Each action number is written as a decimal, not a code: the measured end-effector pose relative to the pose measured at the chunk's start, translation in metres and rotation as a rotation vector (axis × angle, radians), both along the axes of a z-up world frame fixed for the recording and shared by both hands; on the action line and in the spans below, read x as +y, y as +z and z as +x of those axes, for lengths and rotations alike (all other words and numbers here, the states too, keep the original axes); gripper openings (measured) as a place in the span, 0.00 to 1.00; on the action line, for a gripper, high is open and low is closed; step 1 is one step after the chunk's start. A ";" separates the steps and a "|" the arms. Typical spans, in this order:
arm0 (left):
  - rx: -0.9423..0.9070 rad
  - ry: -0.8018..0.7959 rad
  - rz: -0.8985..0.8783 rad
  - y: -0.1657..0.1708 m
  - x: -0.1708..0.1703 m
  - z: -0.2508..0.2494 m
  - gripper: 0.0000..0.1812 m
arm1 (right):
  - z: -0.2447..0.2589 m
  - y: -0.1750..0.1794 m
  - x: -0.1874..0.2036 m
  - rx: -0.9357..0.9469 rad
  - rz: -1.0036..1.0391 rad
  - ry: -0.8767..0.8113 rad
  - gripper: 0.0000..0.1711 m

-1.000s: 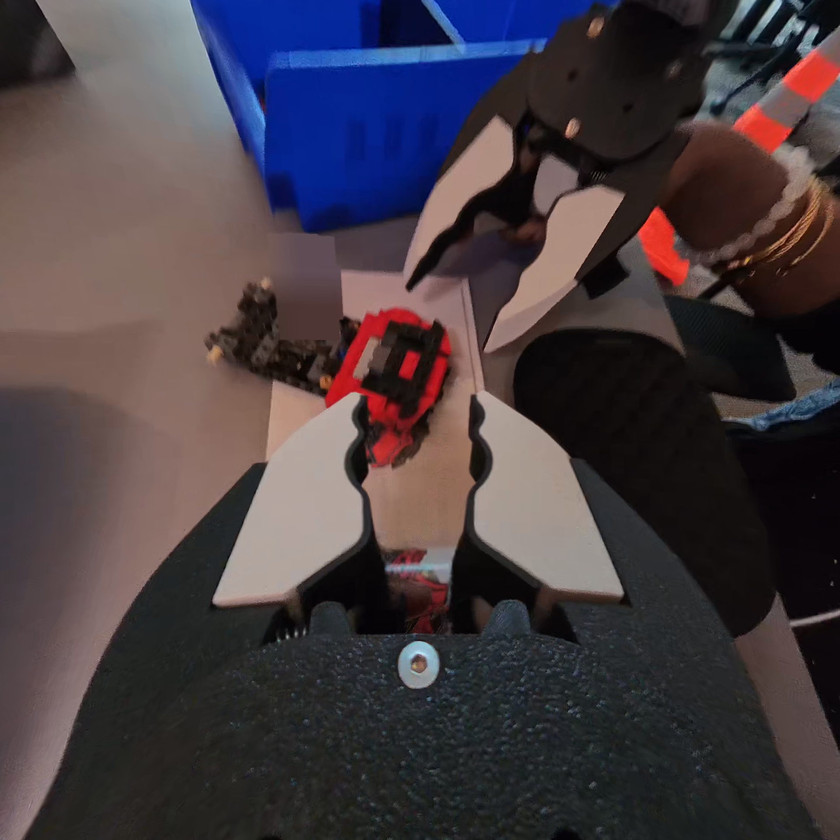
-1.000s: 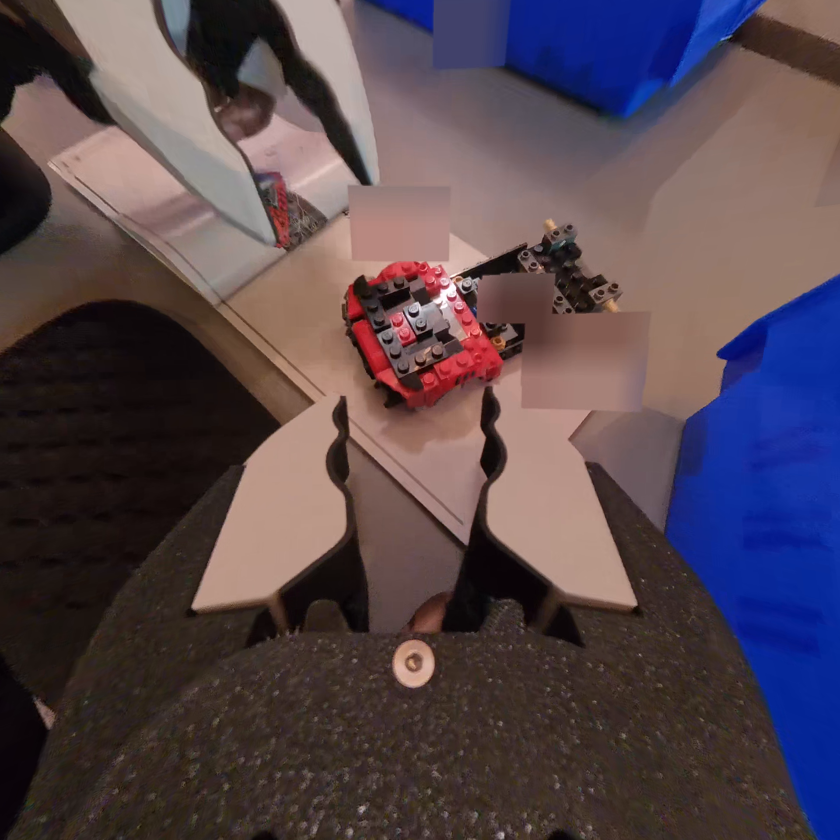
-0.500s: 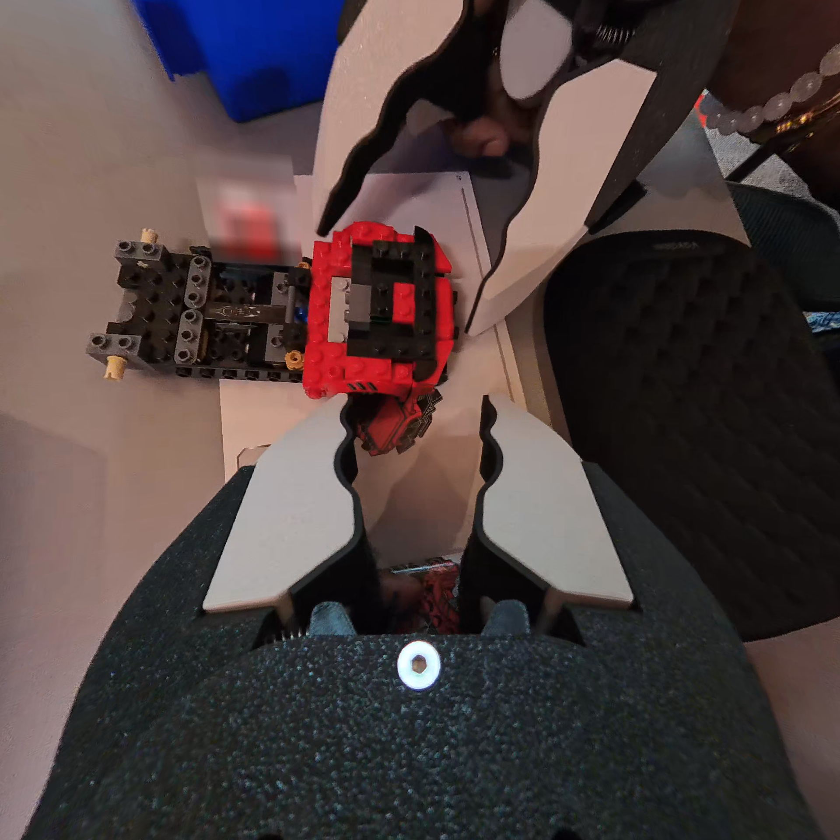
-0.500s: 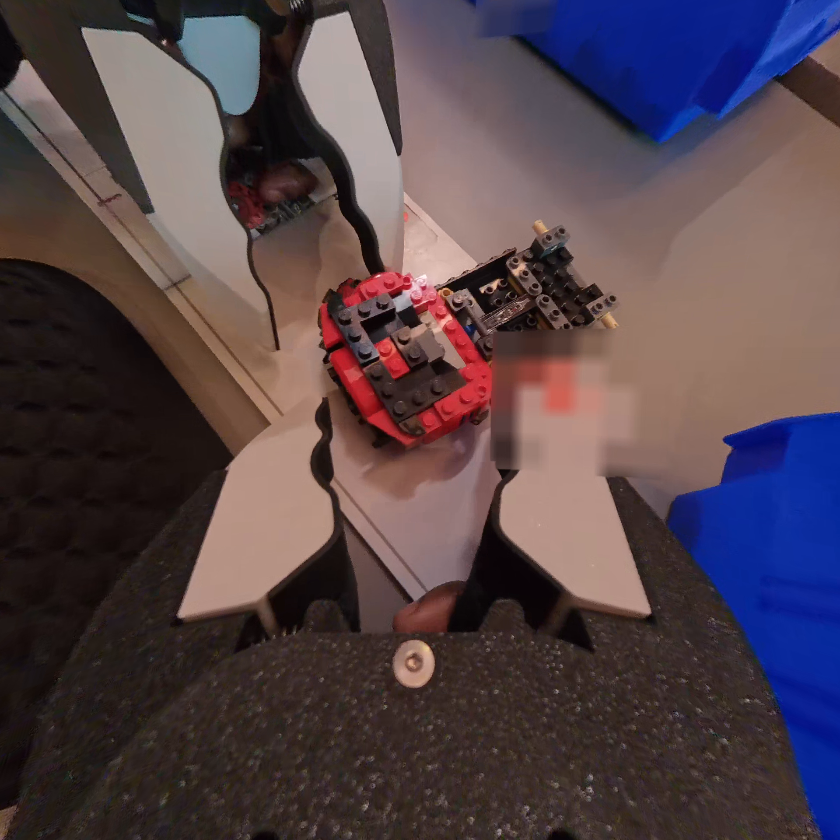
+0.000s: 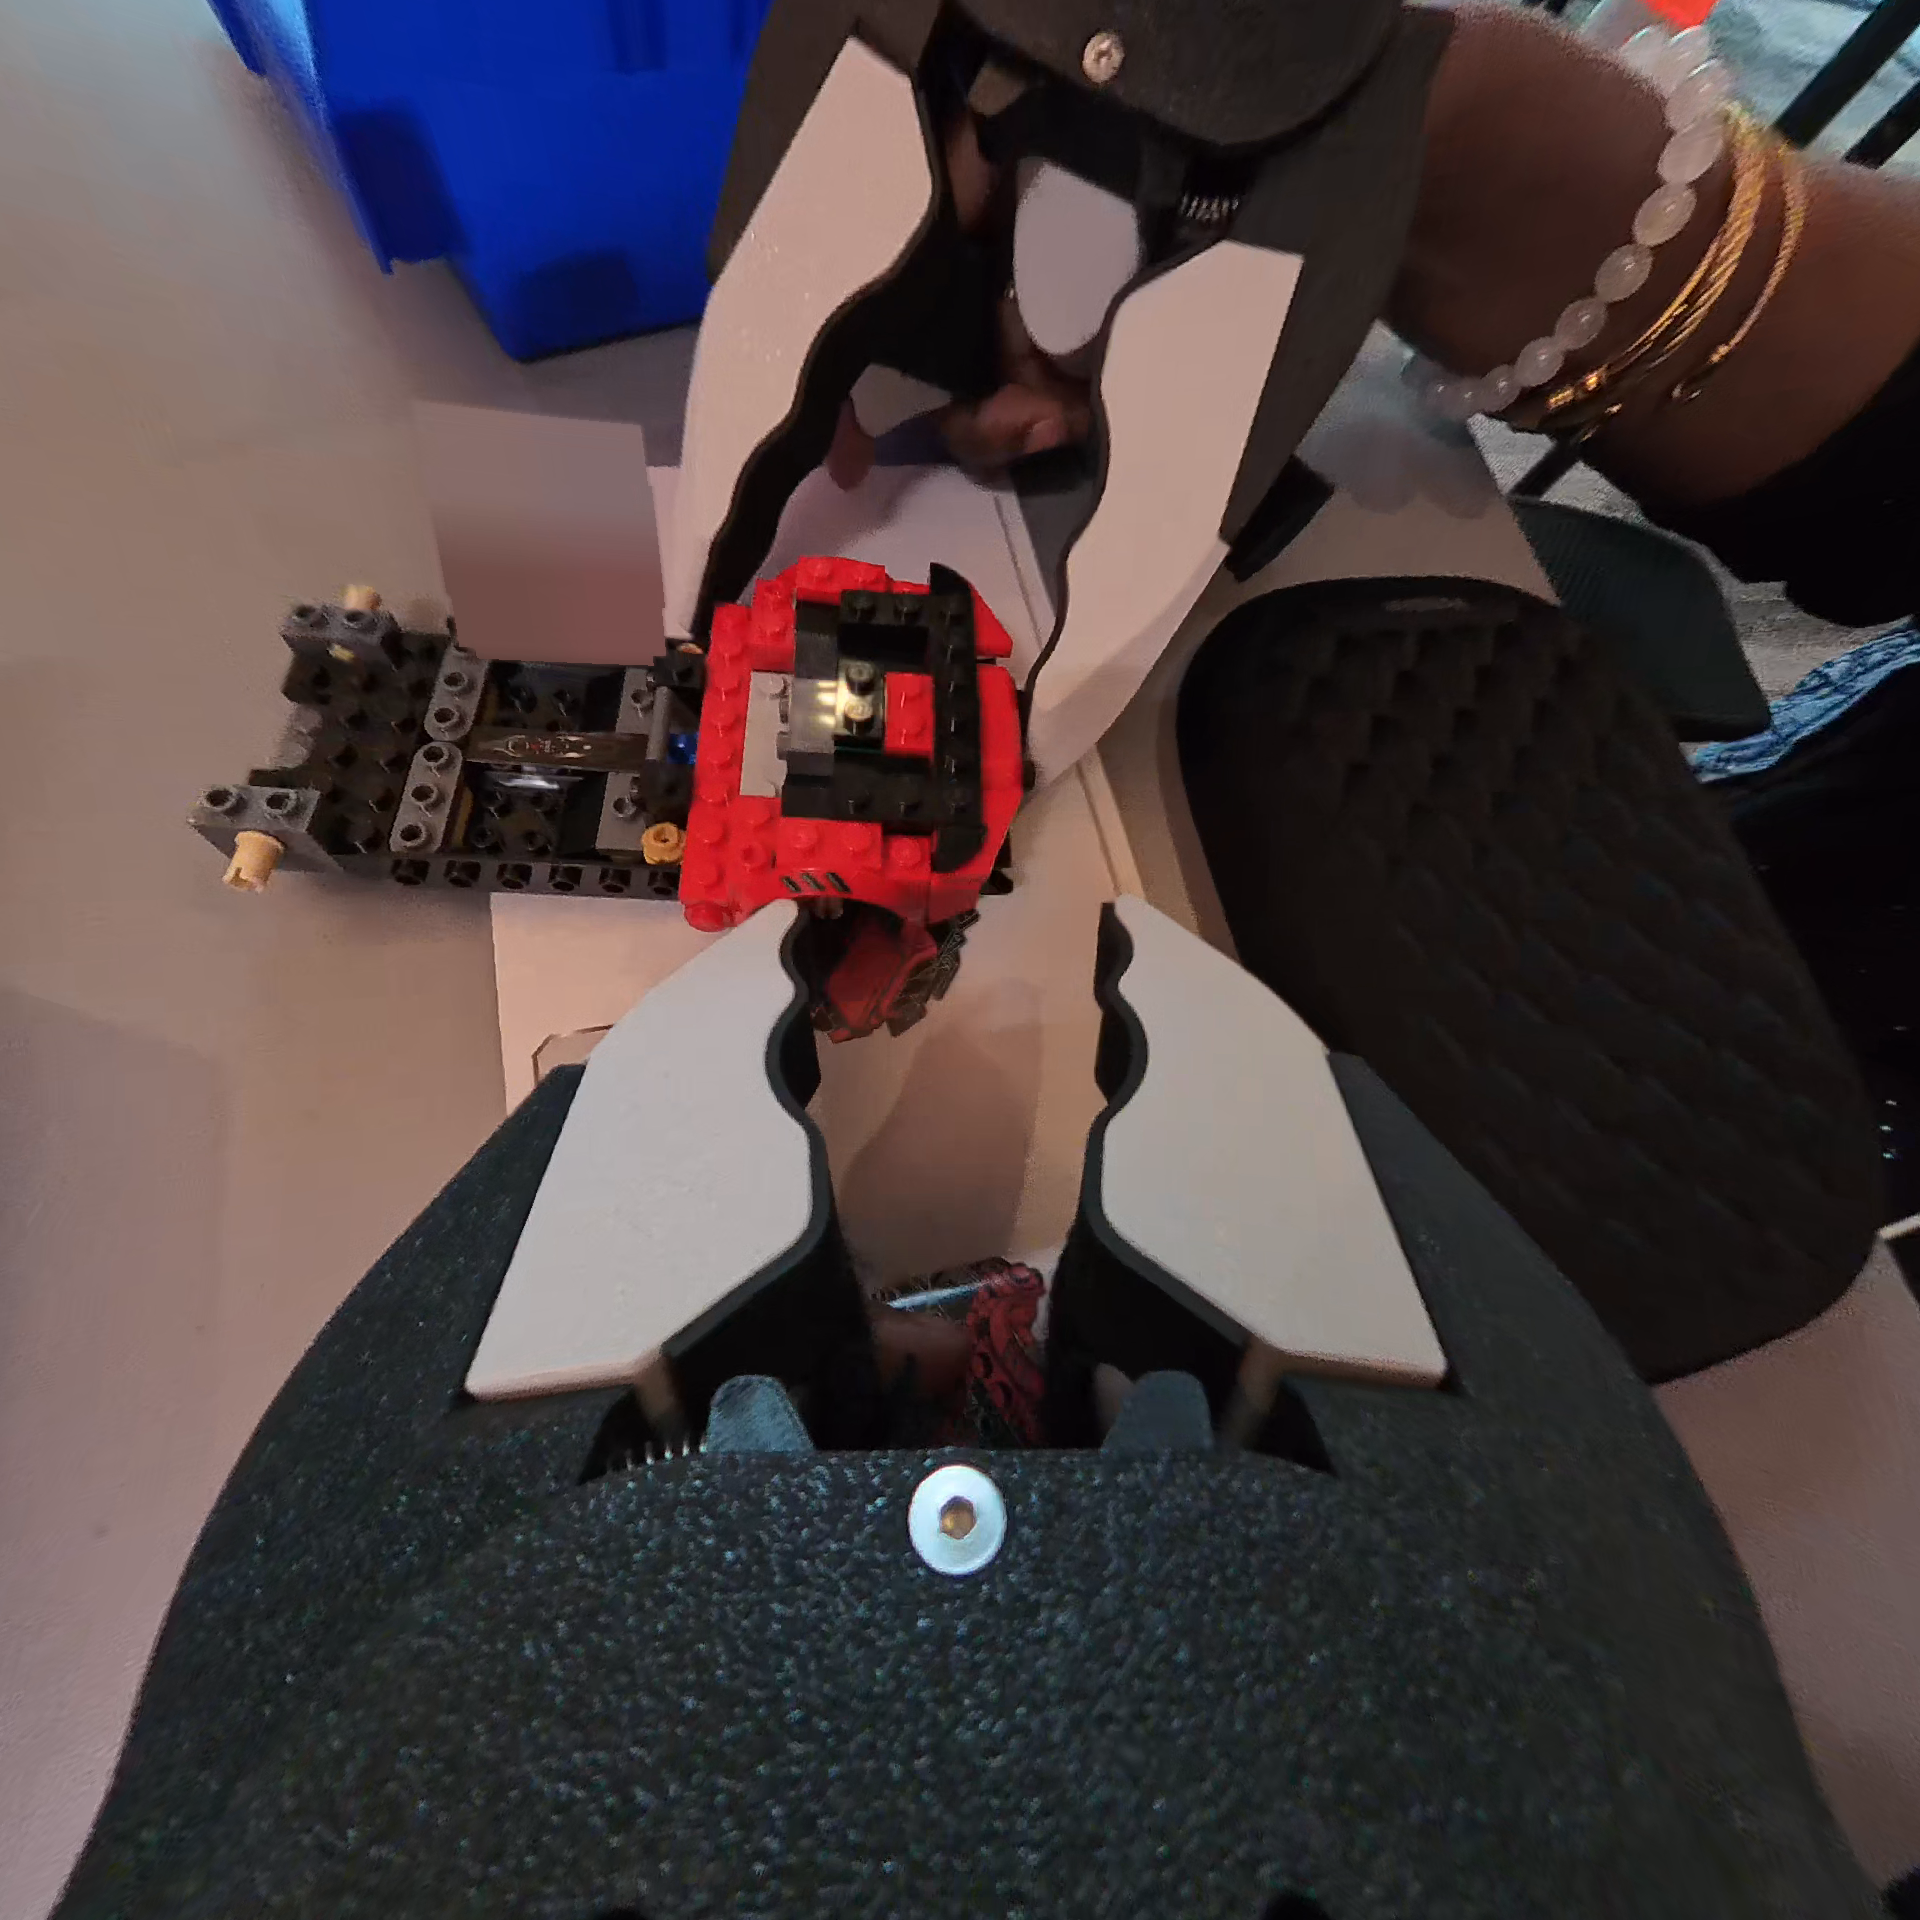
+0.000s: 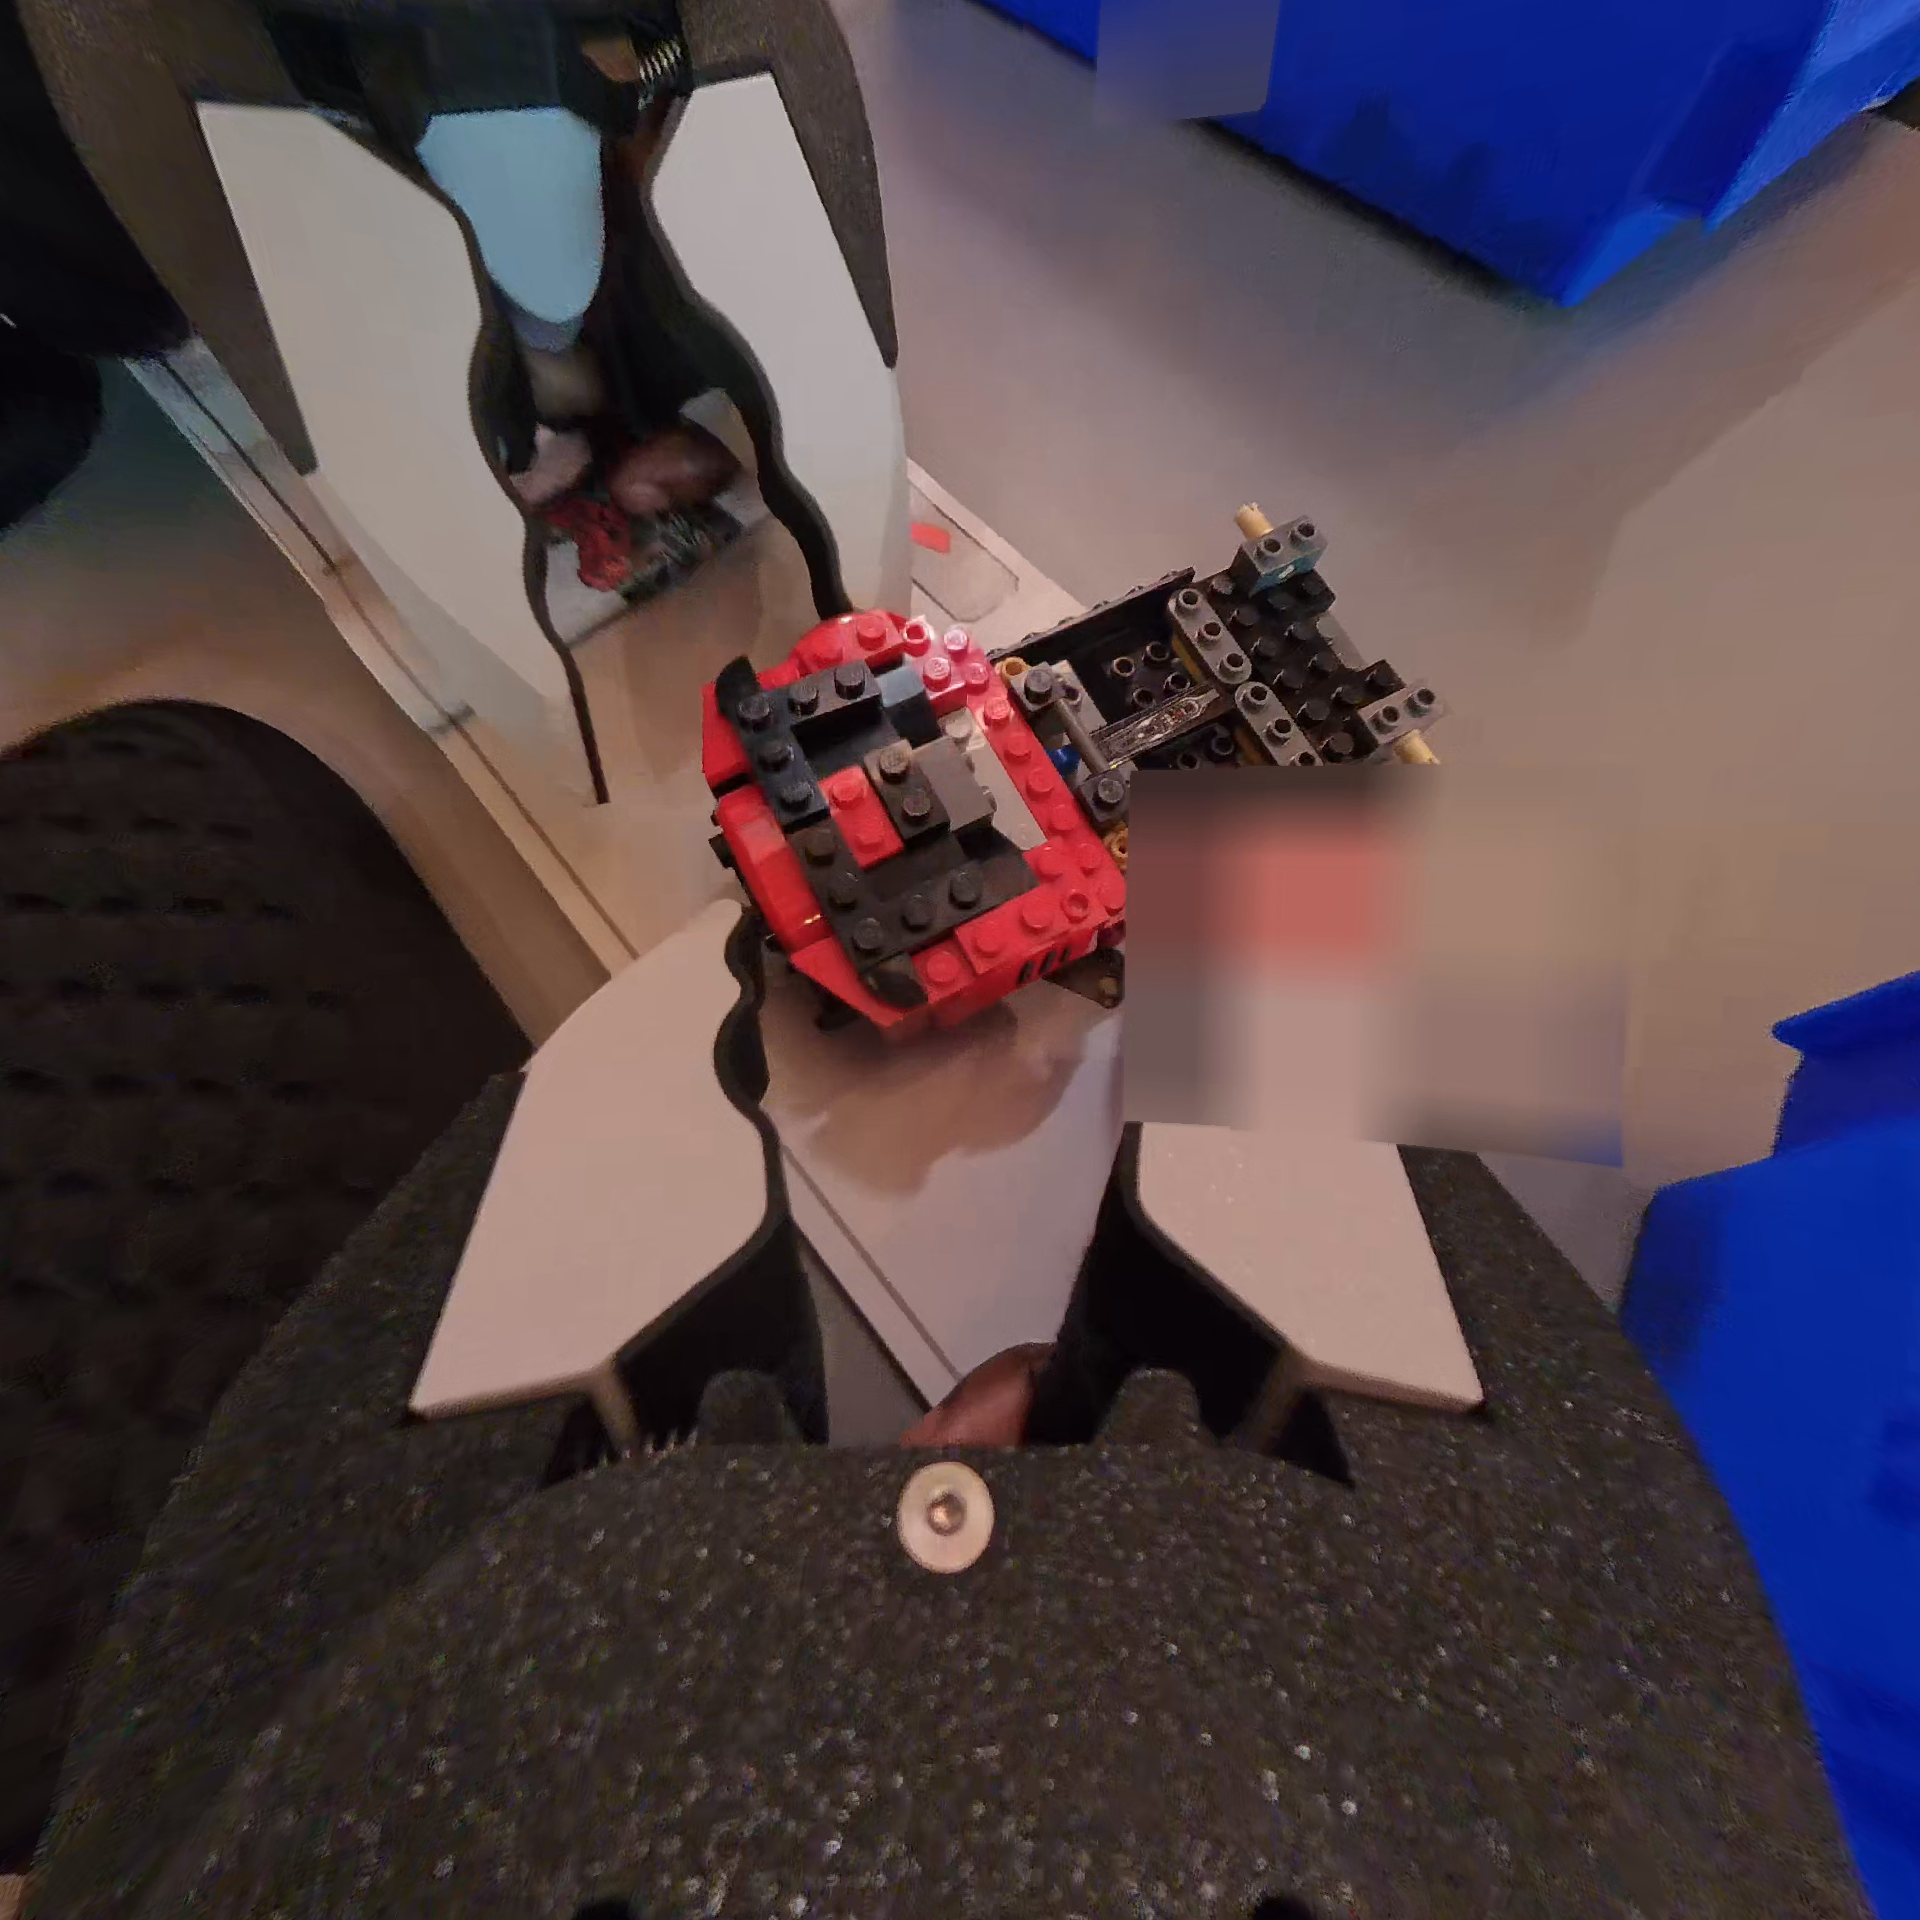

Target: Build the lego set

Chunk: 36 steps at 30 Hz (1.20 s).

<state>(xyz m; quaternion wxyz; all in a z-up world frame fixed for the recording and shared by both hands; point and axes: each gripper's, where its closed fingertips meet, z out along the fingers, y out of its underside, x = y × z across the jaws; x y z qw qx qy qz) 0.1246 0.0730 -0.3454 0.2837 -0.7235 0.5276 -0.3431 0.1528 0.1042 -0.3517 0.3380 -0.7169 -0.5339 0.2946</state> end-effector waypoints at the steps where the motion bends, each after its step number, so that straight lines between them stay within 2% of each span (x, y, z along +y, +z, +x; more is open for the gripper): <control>1: -0.013 -0.007 0.006 0.003 -0.001 -0.001 0.28 | -0.001 0.003 -0.002 0.022 -0.030 -0.006 0.40; 4: -0.018 -0.029 0.123 0.012 -0.001 -0.007 0.29 | -0.004 0.010 -0.006 0.079 -0.141 -0.031 0.40; 9: -0.048 -0.060 0.686 0.040 0.006 -0.016 0.34 | -0.008 0.024 -0.016 0.145 -0.272 -0.005 0.39; 14: -0.041 -0.130 1.061 0.056 0.000 -0.011 0.32 | -0.019 0.041 -0.032 0.237 -0.399 0.057 0.39; 22: -0.017 -0.162 1.257 0.083 -0.006 -0.008 0.28 | -0.033 0.067 -0.051 0.214 -0.438 0.132 0.39; 26: -0.019 -0.198 1.296 0.100 -0.019 -0.010 0.20 | -0.040 0.086 -0.061 0.190 -0.467 0.168 0.39; 30: -0.041 -0.194 1.317 0.114 -0.029 -0.017 0.19 | -0.047 0.100 -0.070 0.136 -0.482 0.207 0.40; 36: -0.204 -0.100 1.344 0.151 -0.048 -0.034 0.18 | -0.064 0.140 -0.088 0.146 -0.414 0.292 0.42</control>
